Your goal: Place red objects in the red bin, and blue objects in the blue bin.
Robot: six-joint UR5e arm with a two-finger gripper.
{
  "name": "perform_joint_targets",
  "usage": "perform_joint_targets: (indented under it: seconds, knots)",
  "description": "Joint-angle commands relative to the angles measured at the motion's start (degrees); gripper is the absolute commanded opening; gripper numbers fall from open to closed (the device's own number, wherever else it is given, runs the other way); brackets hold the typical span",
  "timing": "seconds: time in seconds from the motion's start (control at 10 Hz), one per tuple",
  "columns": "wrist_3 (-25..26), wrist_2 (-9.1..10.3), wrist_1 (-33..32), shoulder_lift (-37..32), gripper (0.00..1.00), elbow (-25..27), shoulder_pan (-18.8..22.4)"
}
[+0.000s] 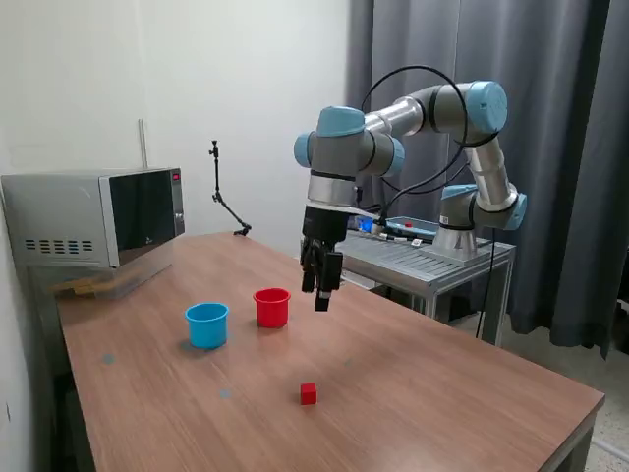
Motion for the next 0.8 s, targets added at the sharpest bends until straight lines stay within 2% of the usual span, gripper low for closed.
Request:
perform_joint_targets:
  seconds: [0.0, 0.3, 0.7]
  knots:
    - [2.94, -0.04, -0.10, 1.27, 1.00, 0.39, 0.50]
    - [4.45, -0.30, -0.62, 3.99, 1.00, -0.48, 0.50]
    - [3.93, -0.48, -3.79, 7.68, 1.00, -1.53, 0.50]
